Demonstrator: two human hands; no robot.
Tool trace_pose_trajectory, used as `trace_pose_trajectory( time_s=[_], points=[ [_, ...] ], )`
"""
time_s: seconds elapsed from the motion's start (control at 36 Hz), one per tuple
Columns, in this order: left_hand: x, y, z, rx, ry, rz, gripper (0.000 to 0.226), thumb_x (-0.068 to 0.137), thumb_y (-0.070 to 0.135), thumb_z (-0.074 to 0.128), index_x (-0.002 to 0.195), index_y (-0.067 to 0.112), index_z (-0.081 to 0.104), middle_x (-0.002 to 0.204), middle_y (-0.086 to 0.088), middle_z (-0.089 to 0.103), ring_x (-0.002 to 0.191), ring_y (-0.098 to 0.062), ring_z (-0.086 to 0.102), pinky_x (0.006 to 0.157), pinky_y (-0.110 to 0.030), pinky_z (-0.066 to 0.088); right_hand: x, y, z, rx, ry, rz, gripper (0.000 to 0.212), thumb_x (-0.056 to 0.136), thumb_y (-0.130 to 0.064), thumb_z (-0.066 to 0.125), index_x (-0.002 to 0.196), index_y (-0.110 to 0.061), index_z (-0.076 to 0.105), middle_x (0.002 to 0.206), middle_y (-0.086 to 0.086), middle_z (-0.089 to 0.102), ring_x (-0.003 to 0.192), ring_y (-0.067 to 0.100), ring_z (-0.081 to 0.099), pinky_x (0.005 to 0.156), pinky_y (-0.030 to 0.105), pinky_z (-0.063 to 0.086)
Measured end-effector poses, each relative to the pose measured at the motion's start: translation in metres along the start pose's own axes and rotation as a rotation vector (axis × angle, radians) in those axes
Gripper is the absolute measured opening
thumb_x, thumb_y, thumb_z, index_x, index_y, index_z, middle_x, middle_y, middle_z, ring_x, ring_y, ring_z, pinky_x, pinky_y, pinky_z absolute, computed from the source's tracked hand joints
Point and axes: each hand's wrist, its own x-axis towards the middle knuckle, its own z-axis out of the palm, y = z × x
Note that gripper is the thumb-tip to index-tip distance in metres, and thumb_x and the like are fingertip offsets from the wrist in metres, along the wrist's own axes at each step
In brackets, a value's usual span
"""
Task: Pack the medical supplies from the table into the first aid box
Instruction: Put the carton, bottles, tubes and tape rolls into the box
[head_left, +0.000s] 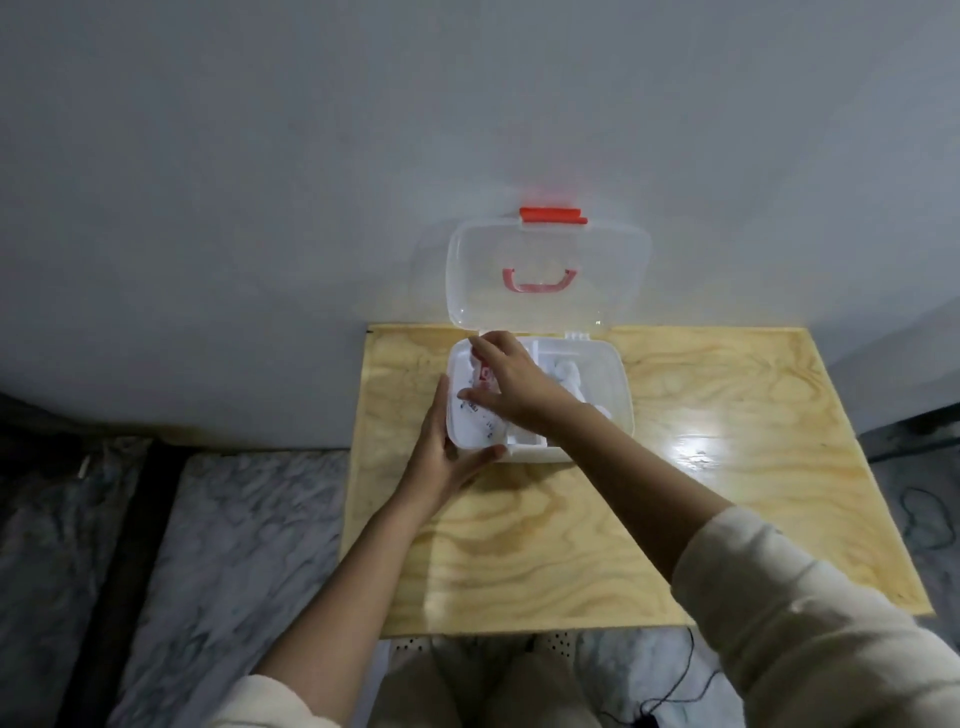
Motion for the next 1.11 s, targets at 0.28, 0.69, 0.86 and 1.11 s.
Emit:
trace_pose_trajectory(
  time_s=[0.28,0.69,0.86,1.11],
  points=[
    [-0.002,0.011,0.002,-0.045,0.019,-0.034,0.096,0.054,0.043,0.083,0.128,0.062,0.025,0.134,0.03,0.045,0.131,-0.016,0.052,0.105,-0.055,0.047,0.002,0.001,0.001,-0.063,-0.065,0.004,0.068,0.086,-0.026,0.062,0.143,-0.01,0.027,0.154,0.009,0.02,0.138,0.028,0.027,0.111,0.036,0.029],
    [-0.003,0.01,-0.002,-0.109,-0.029,-0.047,0.088,0.053,0.04,0.083,0.122,0.062,0.034,0.115,0.042,0.058,0.109,0.015,0.059,0.097,-0.03,0.052,0.004,0.002,-0.005,0.023,0.053,0.02,0.049,0.083,-0.022,0.065,0.128,-0.009,0.05,0.128,0.012,0.052,0.112,0.027,0.052,0.091,0.031,0.041],
    [-0.001,0.006,-0.004,-0.086,-0.033,-0.049,0.087,0.056,0.04,0.084,0.119,0.075,0.034,0.12,0.042,0.058,0.114,0.011,0.059,0.099,-0.032,0.052,0.005,0.004,-0.01,-0.055,0.064,0.01,0.042,0.08,-0.025,0.069,0.117,-0.011,0.058,0.114,0.01,0.063,0.104,0.027,0.055,0.084,0.034,0.045],
    [0.001,0.003,-0.004,-0.073,-0.023,-0.052,0.1,0.061,0.037,0.091,0.133,0.061,0.026,0.139,0.022,0.048,0.128,0.0,0.051,0.109,-0.043,0.047,0.001,0.014,-0.018,-0.052,0.114,0.069,0.047,0.078,-0.03,0.071,0.117,-0.008,0.058,0.11,0.013,0.057,0.099,0.026,0.053,0.082,0.026,0.04]
  ],
)
